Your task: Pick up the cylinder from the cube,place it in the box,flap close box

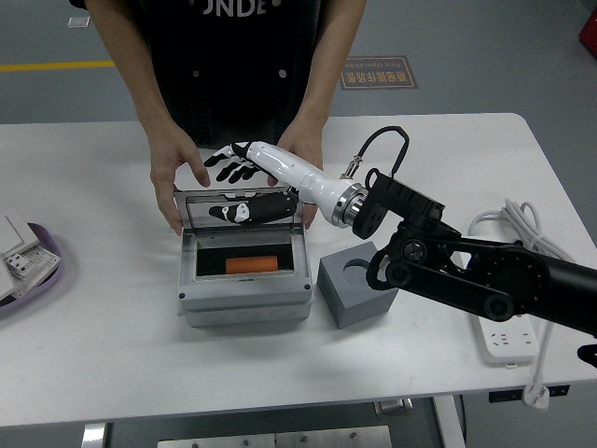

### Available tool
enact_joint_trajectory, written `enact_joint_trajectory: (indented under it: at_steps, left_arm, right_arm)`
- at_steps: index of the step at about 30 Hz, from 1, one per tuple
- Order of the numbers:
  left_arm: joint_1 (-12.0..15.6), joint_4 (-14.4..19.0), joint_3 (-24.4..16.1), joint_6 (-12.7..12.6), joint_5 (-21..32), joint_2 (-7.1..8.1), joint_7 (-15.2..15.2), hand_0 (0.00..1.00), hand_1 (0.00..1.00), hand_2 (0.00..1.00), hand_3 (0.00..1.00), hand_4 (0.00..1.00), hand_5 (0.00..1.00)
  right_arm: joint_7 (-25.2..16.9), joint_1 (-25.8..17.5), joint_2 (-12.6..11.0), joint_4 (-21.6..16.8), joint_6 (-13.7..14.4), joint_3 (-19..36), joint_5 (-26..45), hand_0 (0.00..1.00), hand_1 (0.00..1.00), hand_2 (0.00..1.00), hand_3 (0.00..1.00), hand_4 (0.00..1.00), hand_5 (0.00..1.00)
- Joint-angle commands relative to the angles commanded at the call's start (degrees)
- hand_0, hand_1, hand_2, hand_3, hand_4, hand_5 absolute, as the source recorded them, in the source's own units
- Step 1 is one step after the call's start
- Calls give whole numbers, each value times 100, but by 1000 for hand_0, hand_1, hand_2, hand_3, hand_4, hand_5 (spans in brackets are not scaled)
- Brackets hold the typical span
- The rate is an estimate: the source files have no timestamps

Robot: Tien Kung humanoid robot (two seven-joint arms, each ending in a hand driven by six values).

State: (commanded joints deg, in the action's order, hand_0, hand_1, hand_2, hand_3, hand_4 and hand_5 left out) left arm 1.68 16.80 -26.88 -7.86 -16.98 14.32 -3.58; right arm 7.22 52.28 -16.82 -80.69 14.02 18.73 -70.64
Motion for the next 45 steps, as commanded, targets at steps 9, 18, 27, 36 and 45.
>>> enact_joint_trajectory:
  at_steps: [9,18,27,36,45]
  left_arm:
    - [-1,9,-11,1,-28,-12,19,522,585,597,660,774,162]
    - [19,9,-60,2,-53,-16,22,522,585,596,659,772,163]
    - [31,8,-105,4,-79,-31,21,522,585,596,658,769,162]
    - [62,7,-144,3,-93,-53,21,522,586,597,658,768,162]
    - [97,6,-215,2,-123,-75,20,521,586,595,657,764,161]
  right_arm:
    - [-116,3,26,323,55,-167,37,648,604,635,727,771,325]
    - [3,-231,-228,-365,91,-298,-214,638,597,633,723,754,332]
    - [232,-544,-381,-941,55,-464,-429,574,576,627,714,735,320]
    - [111,-1090,-591,-913,114,135,-369,554,576,629,712,729,323]
    - [-424,-2019,-1171,-1427,422,1542,-739,556,576,627,706,717,324]
